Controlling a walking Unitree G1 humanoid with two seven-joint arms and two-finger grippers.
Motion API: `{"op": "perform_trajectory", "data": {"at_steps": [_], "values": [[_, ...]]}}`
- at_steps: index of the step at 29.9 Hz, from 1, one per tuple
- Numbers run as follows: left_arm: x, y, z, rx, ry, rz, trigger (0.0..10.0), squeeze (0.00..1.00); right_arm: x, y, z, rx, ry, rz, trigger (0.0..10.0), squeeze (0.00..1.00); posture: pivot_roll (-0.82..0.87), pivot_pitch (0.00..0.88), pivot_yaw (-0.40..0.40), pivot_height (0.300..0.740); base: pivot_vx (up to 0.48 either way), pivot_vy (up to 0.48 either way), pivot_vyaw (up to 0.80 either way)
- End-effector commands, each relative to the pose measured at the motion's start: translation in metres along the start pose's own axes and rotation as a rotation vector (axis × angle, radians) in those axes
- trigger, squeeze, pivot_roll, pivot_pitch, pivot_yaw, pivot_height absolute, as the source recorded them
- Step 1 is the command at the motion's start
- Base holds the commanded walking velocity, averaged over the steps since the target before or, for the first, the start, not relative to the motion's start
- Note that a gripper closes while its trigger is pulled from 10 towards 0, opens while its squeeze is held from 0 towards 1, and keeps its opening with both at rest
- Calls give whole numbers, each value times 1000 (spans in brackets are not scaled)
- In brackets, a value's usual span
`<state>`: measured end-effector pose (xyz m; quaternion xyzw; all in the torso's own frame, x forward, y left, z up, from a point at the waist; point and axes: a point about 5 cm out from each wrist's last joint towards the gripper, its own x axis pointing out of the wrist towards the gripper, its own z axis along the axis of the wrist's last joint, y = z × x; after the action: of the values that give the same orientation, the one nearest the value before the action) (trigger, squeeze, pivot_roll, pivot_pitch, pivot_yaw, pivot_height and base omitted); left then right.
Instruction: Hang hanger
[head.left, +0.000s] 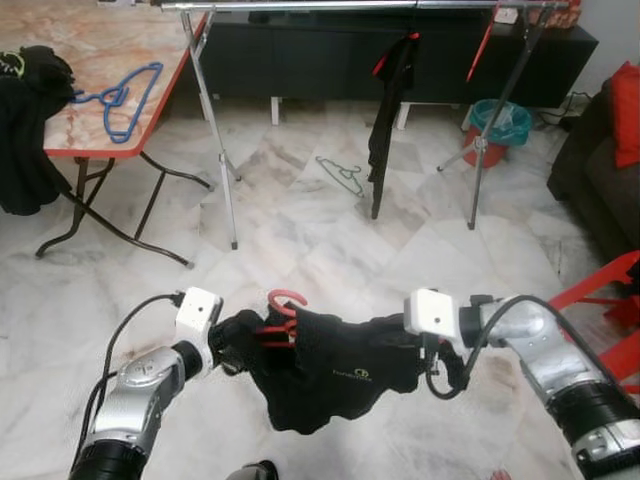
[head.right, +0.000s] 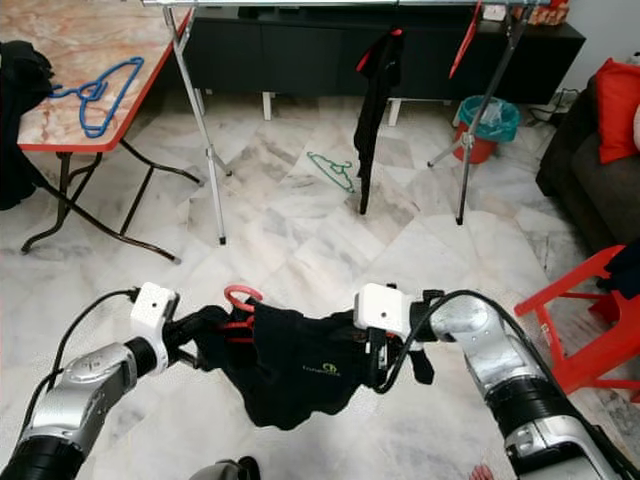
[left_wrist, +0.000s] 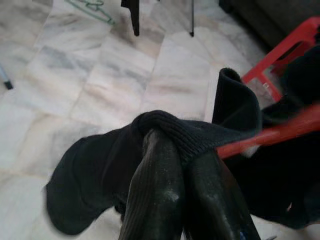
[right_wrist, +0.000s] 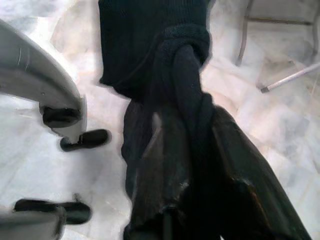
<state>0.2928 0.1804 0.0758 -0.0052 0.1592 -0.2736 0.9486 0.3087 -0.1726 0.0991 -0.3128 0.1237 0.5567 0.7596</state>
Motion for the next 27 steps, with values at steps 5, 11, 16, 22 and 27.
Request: {"op": "perform_trajectory", "data": {"at_steps": [5,11,16,22,27], "values": [[3,-9,15,-14,-53,-56,10000,0,12,-5,4,-1,-18,-124,10000,0,39,108,-26,740,0,0,0],[4,-18,18,-6,-56,-113,10000,0,20,-7,9,58,-100,-199,10000,0,41,105,-28,740,0,0,0],[6,-23,19,20,-49,-118,10000,0,23,15,14,164,-223,23,10000,0,47,105,-28,740,0,0,0],[3,-28,19,31,-49,-140,10000,0,15,14,-1,130,-114,22,10000,0,41,106,-31,740,0,0,0],[3,-35,20,53,-54,-178,10000,0,17,7,-1,167,-124,-85,10000,0,41,101,-21,740,0,0,0]]}}
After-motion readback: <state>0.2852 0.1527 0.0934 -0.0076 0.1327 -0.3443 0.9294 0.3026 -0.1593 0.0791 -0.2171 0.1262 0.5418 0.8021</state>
